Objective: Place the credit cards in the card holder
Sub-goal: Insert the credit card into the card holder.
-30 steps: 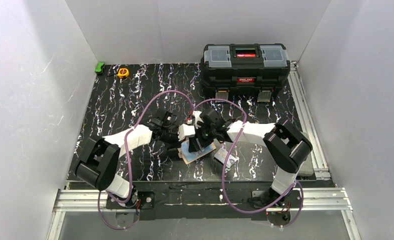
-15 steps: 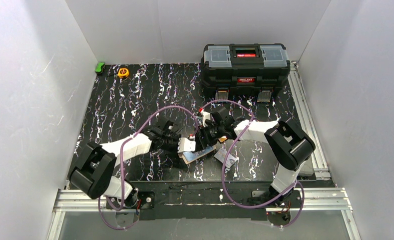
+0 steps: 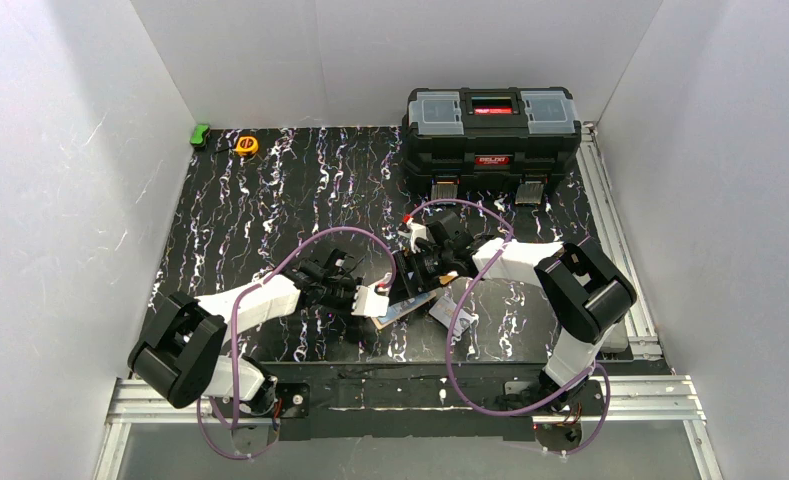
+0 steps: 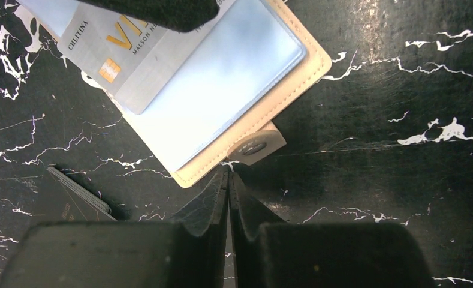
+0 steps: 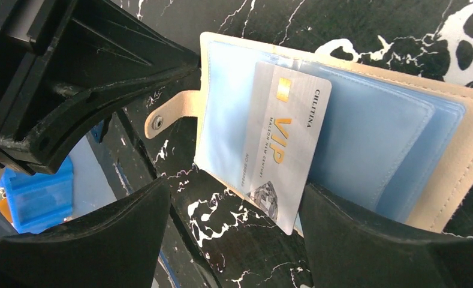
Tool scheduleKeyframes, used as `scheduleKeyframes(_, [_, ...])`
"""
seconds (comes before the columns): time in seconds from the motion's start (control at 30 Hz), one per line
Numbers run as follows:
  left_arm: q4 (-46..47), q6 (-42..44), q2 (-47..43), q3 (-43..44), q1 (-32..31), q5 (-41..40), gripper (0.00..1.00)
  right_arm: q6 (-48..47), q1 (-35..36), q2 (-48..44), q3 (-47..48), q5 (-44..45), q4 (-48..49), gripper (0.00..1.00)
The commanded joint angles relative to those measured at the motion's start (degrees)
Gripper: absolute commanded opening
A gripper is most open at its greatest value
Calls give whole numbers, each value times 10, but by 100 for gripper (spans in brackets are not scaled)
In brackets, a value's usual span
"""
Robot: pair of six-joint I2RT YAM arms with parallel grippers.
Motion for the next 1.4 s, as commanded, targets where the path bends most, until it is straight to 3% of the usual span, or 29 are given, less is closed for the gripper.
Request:
scheduleKeyframes(0.0, [-34,6,8,-8,-3,-12,3,-13,-3,-16,12,47,-60,83])
scheduleKeyframes(0.43, [14,-51,-113,-20,-3,14,0,-1,2,13,9,39,-44,85])
scheduleKeyframes(0.73, [70,-55,-7,39,-4,18,0,11,1,-5,-1,34,-23,87])
scheduleKeyframes(0.83, [80,-37,24,41,-3,19,1,18,1,-12,-17,25,8,98])
scheduleKeyframes(0.93, [82,-22,43,37,-3,23,1,23,-1,-20,-28,19,27,98])
scheduleKeyframes(1.37, [77,88,20,-25,-9,49,1,70,-41,-33,-64,-17,92,100])
